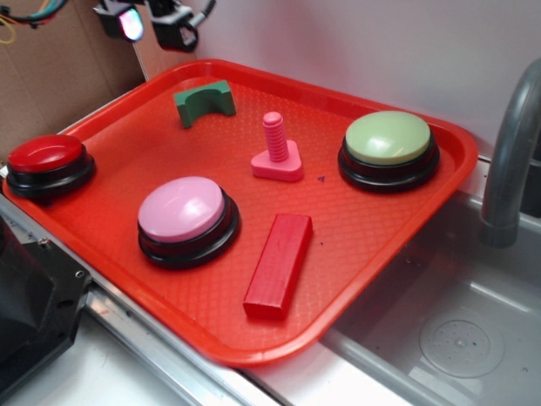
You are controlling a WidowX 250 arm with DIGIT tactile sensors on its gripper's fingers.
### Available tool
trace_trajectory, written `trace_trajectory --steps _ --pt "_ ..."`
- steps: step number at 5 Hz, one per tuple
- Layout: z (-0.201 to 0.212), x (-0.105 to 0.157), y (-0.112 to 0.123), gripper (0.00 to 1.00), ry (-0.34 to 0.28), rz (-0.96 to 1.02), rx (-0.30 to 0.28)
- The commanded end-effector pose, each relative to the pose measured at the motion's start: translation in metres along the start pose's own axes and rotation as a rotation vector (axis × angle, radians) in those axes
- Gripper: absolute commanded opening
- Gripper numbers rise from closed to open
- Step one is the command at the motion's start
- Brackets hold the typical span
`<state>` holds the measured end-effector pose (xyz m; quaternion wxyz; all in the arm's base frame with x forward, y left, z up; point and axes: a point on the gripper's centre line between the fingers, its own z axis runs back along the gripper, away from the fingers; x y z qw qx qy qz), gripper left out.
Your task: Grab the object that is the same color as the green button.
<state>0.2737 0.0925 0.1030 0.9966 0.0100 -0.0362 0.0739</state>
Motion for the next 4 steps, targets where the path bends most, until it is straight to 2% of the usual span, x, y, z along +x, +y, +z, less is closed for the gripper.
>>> trace_trajectory --steps 1,2,3,4 --pt "-0.039 0.025 0.011 1.0 0.004 -0.232 0.035" --pt "-0.061 0.023 0.008 1.0 0.039 -0.331 0.074" --pt "-0.07 0.023 0.007 1.0 0.05 -0.304 0.056" --pt "-0.07 0.024 0.009 0.0 0.039 -0.247 0.045"
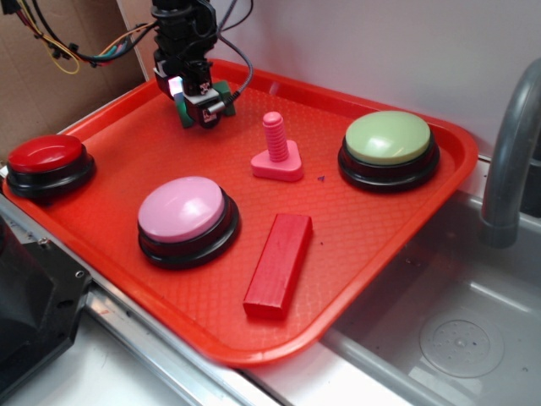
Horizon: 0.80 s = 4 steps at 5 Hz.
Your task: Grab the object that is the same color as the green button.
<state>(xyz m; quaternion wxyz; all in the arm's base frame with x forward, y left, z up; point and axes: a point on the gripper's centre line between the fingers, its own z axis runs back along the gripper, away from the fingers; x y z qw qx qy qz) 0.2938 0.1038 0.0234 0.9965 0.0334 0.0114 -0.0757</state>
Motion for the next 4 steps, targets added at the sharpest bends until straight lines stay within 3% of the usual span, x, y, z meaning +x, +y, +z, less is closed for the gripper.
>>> trace_trajectory --steps 1,3,4 --pt "0.014 0.005 0.002 0.0 -0.053 0.072 -0.002" --pt "0.07 -0.008 -0.025 0.0 -0.116 0.131 0.06" --pt "0.107 -0.024 -0.046 0.0 -0.151 0.242 0.008"
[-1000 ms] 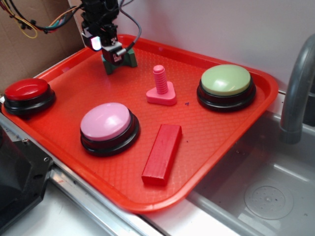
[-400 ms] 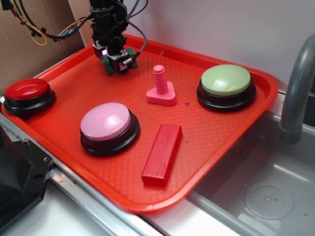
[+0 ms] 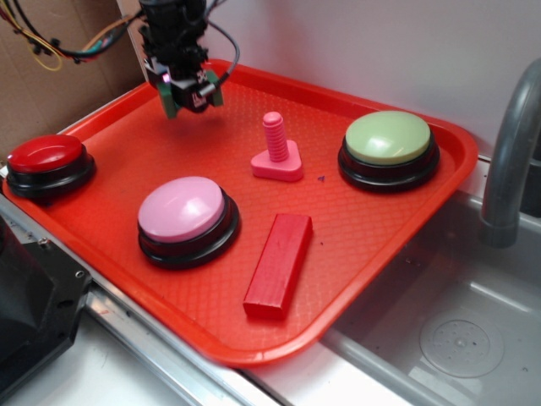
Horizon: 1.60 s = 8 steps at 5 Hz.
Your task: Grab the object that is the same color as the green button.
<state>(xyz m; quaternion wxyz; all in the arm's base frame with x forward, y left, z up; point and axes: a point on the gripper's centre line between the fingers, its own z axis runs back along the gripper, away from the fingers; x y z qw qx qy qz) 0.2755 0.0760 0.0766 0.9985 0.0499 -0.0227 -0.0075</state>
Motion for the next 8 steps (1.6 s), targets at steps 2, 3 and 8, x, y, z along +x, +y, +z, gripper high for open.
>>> trace_trajectory --steps 2,3,8 --pt "0.096 -0.035 -0.052 0.0 -0.051 0.13 -0.079" --pt "0.117 -0.049 -0.054 0.0 -0.073 0.077 -0.112" --pt "0.155 -0.035 -0.045 0.0 -0.109 0.09 -0.134"
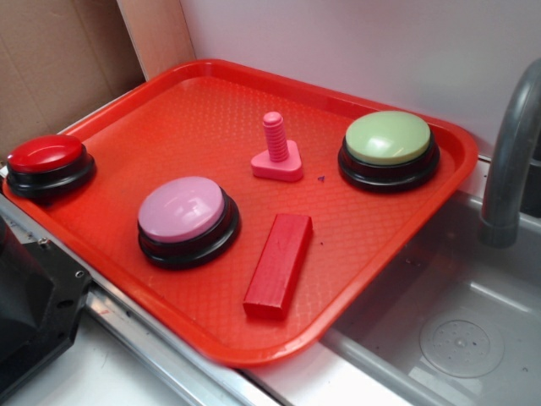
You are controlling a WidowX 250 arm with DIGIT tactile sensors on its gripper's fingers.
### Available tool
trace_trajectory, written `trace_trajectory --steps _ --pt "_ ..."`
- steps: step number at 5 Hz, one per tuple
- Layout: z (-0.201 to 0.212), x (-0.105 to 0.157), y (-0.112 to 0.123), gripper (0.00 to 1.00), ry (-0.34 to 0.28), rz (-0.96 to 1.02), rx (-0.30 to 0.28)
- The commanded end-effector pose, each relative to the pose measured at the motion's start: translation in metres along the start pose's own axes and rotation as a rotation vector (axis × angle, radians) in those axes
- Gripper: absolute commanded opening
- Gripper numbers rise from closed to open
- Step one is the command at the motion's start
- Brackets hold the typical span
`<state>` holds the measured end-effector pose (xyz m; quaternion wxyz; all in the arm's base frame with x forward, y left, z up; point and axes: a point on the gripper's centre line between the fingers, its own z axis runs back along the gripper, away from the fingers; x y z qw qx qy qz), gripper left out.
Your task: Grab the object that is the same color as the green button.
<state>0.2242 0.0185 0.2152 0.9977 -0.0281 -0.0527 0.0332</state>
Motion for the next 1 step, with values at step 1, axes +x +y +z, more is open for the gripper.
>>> trace_trajectory --steps 1 --pt "0.0046 0.0078 -0.0008 0.0 -0.065 0.005 0.022"
